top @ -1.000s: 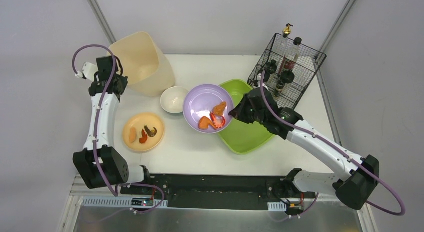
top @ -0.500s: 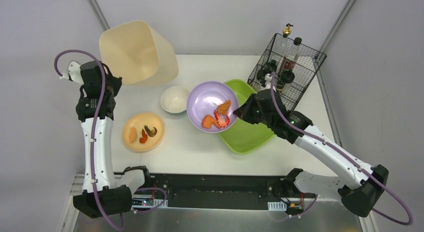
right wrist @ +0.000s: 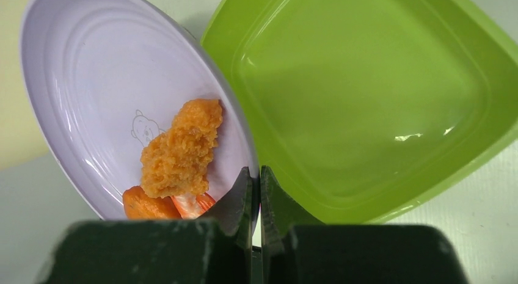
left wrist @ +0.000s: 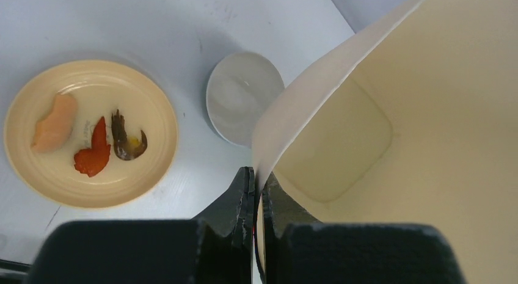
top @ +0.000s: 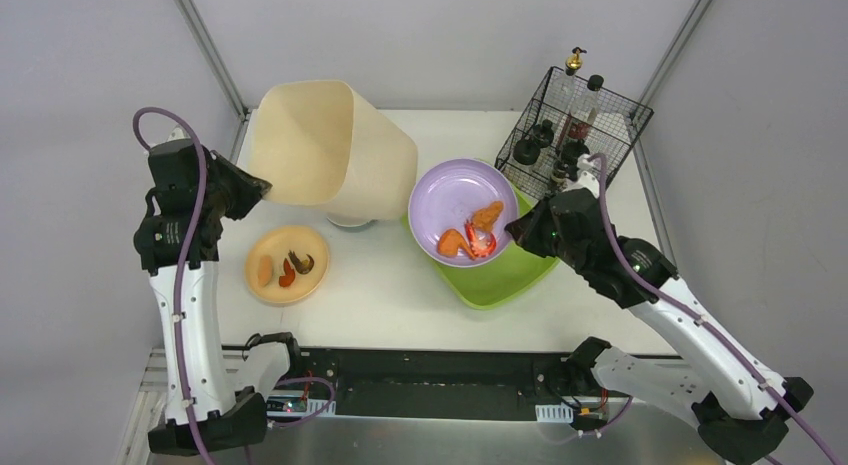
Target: Clear the kitchen counter
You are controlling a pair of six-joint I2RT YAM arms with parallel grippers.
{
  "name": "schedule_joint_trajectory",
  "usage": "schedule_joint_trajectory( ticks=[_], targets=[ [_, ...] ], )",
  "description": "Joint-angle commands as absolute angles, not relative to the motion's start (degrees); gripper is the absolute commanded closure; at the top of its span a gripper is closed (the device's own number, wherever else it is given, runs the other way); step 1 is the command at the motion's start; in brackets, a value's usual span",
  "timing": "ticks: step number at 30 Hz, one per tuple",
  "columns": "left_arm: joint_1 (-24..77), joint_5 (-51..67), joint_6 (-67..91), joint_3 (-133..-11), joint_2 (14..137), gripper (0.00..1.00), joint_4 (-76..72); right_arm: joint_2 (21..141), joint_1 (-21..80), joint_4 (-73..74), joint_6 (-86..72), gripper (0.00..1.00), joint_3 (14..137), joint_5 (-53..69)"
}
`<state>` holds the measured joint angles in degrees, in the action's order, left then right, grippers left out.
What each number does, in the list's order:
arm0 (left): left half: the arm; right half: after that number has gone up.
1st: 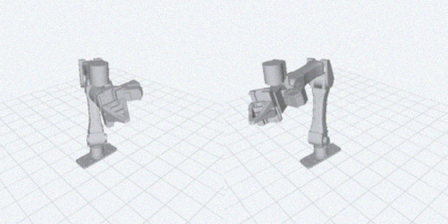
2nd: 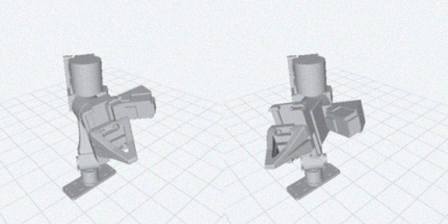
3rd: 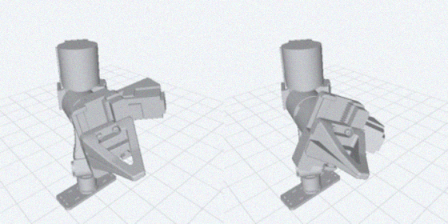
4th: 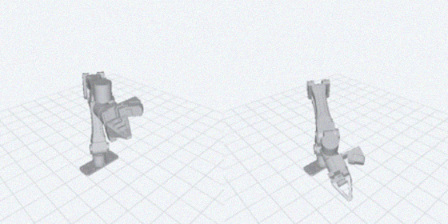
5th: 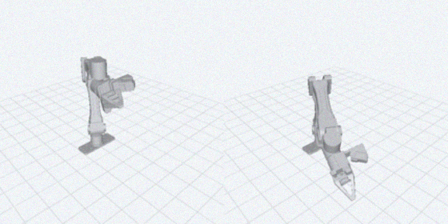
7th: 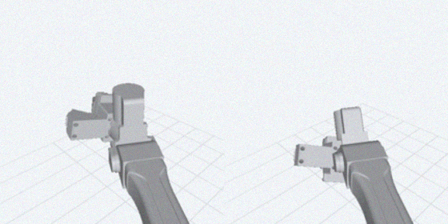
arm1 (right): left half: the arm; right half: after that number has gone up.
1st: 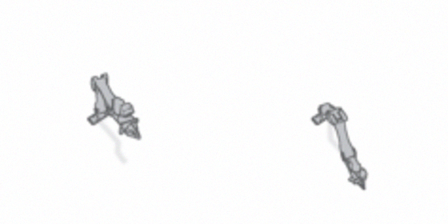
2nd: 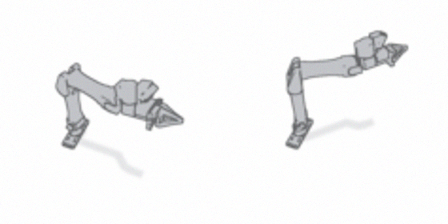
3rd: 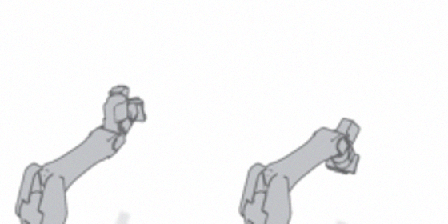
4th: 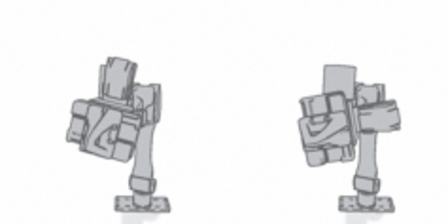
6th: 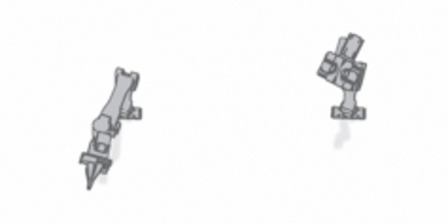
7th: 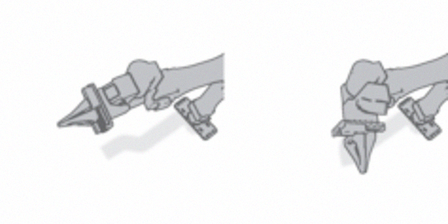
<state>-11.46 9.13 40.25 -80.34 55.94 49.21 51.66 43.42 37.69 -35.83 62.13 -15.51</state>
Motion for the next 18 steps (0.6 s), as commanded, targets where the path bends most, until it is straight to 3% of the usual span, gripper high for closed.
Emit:
schedule_joint_trajectory(
  ticks=[1,10,18],
  targets=[
    [-11.5,18.1,36.4,-84.1,50.5,1.00,52.1,47.4,42.9,41.1,-35.6,1.00,66.3,-20.1],
    [-11.5,23.9,29.0,-81.3,45.5,1.00,60.1,44.9,42.5,46.5,-35.6,1.00,69.9,-22.7],
    [-9.7,16.0,23.2,-75.1,43.4,1.00,64.2,44.4,42.4,49.0,-35.9,1.00,71.5,-23.2]
  ],
)
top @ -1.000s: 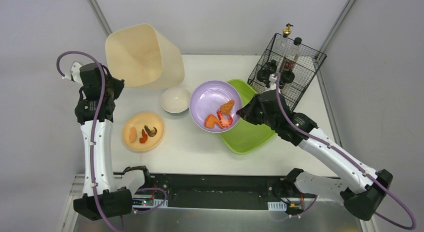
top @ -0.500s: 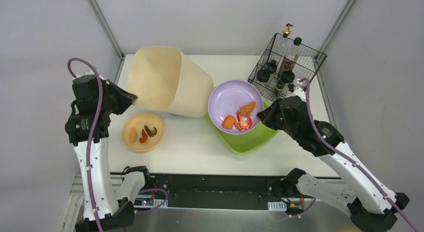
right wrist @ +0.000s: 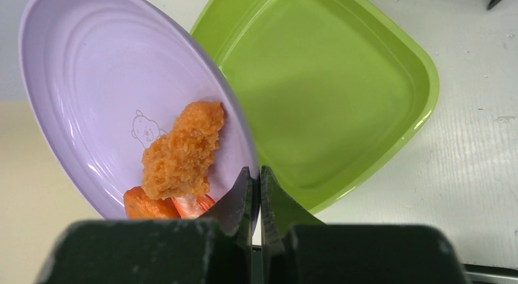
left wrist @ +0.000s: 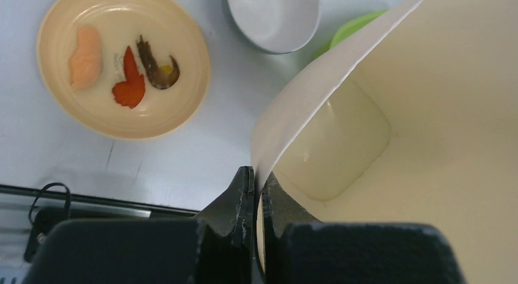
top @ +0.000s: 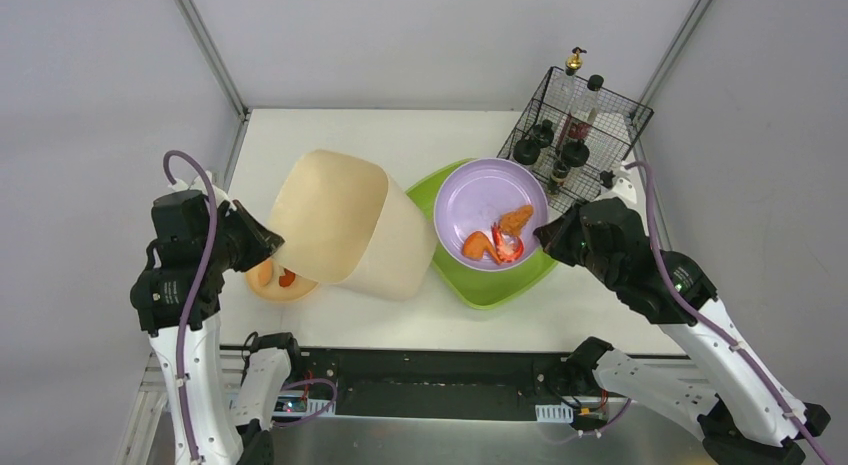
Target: Clear the kitchen counter
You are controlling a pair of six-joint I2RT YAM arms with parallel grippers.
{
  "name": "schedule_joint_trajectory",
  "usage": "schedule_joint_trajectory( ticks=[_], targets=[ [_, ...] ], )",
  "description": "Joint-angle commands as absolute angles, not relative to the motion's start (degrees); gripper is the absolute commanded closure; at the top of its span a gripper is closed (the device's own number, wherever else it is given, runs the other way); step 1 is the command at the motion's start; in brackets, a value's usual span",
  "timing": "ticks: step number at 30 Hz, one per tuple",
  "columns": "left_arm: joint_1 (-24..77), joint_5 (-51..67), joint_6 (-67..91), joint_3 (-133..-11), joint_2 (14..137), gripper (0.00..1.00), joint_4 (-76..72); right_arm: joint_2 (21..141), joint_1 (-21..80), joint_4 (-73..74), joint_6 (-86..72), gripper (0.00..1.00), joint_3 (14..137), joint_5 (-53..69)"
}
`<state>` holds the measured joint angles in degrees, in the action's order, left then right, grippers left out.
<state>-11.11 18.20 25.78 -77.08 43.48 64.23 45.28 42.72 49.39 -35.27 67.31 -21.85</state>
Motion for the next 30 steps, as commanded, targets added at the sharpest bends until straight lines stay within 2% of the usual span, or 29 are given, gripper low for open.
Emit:
schedule_joint_trajectory(
  ticks=[1,6,15,24,30],
  targets=[
    [-9.3,16.0,22.6,-74.3,43.6,1.00,64.4,44.4,42.4,49.4,-36.0,1.00,71.9,-23.1],
    [-6.8,12.8,20.7,-70.8,44.7,1.00,64.7,45.0,42.3,50.0,-36.3,1.00,73.8,-21.2],
    [3.3,5.1,20.8,-69.3,48.6,1.00,64.7,49.4,42.3,49.1,-35.8,1.00,78.7,-17.1],
    [11.2,0.4,22.3,-69.1,52.1,1.00,61.3,58.8,42.3,46.4,-31.5,1.00,88.0,-13.2],
    [19.3,-7.5,23.8,-70.6,54.5,1.00,60.4,65.7,42.3,43.5,-28.7,1.00,93.7,-9.5]
  ],
)
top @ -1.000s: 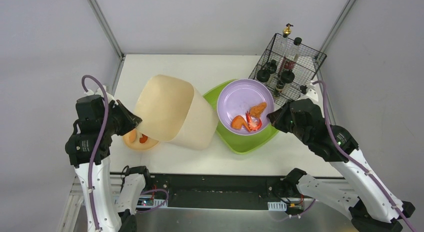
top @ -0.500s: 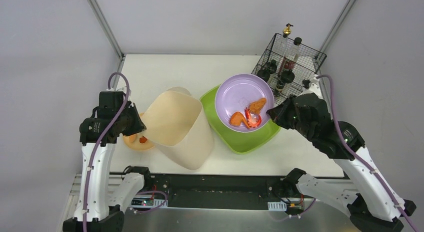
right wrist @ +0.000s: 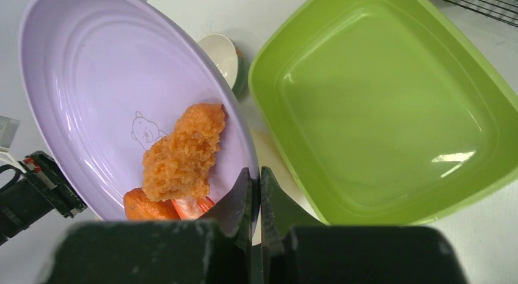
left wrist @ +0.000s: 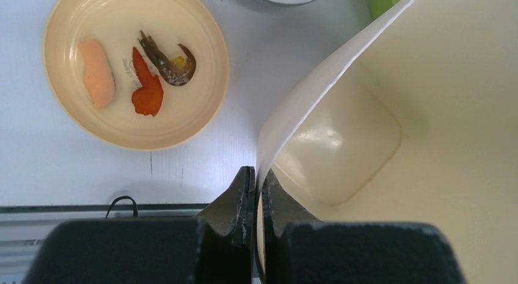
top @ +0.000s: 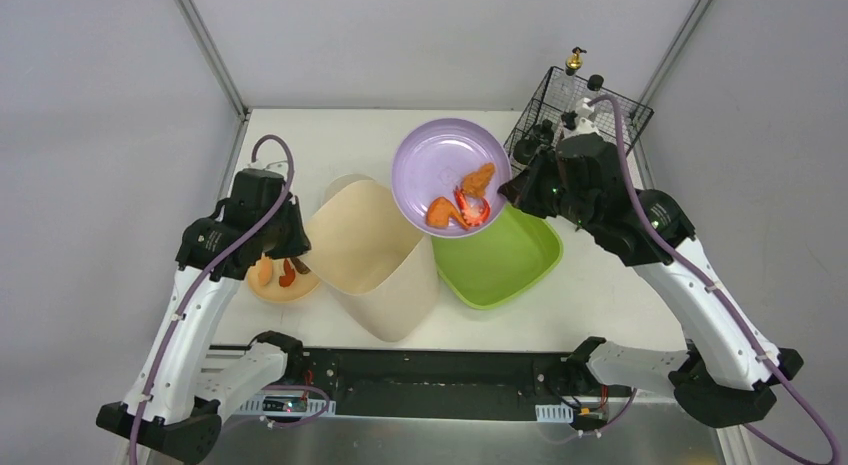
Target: Clear the kitchen counter
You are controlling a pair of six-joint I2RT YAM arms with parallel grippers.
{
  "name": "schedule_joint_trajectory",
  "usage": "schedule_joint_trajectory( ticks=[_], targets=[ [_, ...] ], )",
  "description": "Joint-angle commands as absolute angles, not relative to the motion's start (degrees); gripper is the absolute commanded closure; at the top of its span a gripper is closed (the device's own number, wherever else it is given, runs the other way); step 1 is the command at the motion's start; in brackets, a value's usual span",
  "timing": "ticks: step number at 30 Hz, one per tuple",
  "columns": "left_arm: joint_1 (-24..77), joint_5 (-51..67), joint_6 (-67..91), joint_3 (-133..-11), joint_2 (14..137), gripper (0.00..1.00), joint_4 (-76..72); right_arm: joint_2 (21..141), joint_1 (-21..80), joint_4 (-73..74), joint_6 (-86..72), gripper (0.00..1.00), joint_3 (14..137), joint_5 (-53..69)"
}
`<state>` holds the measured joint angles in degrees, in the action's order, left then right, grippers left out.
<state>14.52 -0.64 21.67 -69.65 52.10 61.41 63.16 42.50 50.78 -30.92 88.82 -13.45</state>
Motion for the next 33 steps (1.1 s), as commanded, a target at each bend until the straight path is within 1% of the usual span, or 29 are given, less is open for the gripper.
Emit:
schedule_joint_trajectory(
  ticks=[1,8,16,20,28,33],
  targets=[
    [20.8,-8.5,24.0,-71.3,55.2,1.00,60.4,66.6,42.4,42.7,-28.1,1.00,94.1,-8.9],
    [29.3,-15.4,24.6,-74.9,59.9,1.00,61.0,71.6,43.0,36.8,-24.6,1.00,94.3,-5.8],
    [33.0,-20.7,25.5,-77.1,62.1,1.00,61.4,72.1,46.1,27.4,-20.8,1.00,87.4,-5.4],
    [33.7,-20.7,25.6,-77.6,62.6,1.00,61.4,72.3,48.2,25.1,-18.5,1.00,85.1,-7.9],
    [33.9,-21.5,25.2,-77.8,62.3,1.00,61.3,70.3,54.4,16.0,-12.3,1.00,78.1,-14.9],
    [33.9,-21.8,25.2,-77.4,62.3,1.00,61.3,69.2,58.3,11.3,-8.4,1.00,73.8,-21.4]
  ],
)
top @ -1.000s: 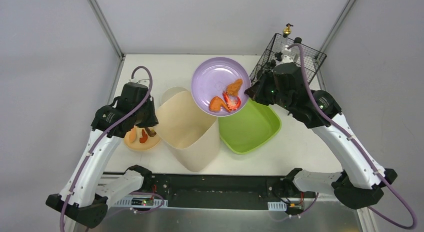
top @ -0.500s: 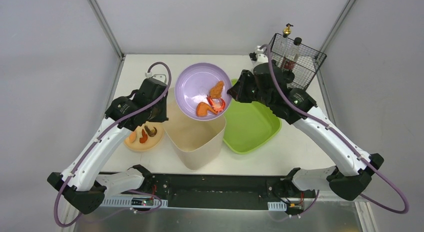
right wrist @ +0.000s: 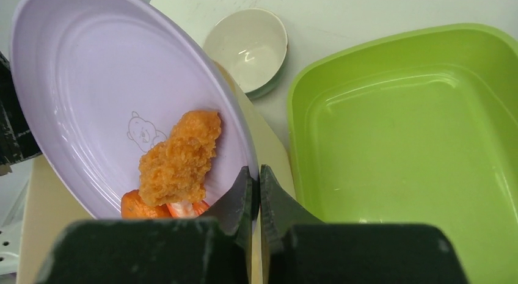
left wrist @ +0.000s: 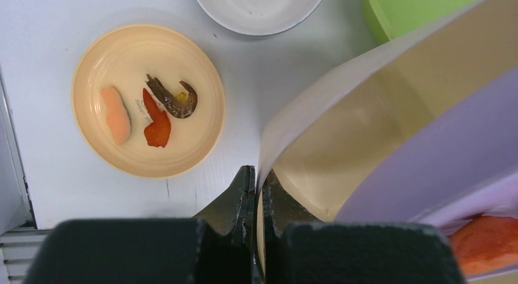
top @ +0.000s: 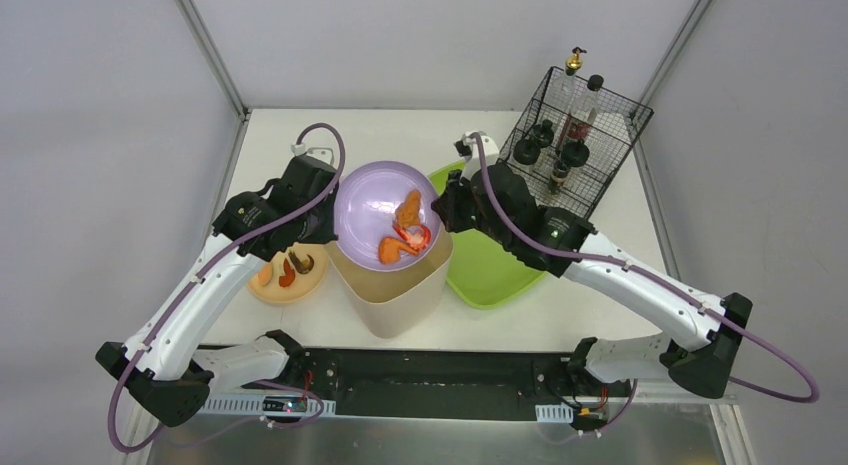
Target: Clear the kitchen counter
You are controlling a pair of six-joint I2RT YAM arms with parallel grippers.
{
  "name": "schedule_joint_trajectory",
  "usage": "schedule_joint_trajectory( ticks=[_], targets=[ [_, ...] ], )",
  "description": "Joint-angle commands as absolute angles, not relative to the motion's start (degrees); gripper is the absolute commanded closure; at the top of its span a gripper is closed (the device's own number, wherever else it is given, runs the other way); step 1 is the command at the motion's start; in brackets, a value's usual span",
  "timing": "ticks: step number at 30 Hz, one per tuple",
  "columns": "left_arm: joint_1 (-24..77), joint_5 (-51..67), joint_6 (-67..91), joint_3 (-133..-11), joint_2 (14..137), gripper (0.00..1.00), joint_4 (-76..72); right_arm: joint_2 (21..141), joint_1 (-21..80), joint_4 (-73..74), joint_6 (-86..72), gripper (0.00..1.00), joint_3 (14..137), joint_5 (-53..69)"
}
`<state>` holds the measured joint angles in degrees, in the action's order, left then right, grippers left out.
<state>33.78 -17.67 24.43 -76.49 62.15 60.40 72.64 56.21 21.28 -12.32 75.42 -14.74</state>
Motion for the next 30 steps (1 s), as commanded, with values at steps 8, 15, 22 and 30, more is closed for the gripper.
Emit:
schedule_joint_trajectory(
  ticks=[8,15,22,30],
  targets=[
    [33.9,-22.5,25.2,-77.2,62.3,1.00,61.3,64.6,62.9,1.6,-2.2,1.00,66.6,-31.2],
    [33.9,-23.2,25.6,-76.5,62.1,1.00,61.0,60.5,67.0,-10.5,6.3,1.00,59.3,-35.5],
    [33.9,-23.3,25.7,-75.9,61.7,1.00,60.3,60.6,69.9,-21.9,16.6,1.00,53.1,-38.1],
    [33.9,-23.3,25.5,-75.0,61.5,1.00,59.6,60.5,72.2,-43.4,28.8,1.00,43.7,-40.1]
  ],
)
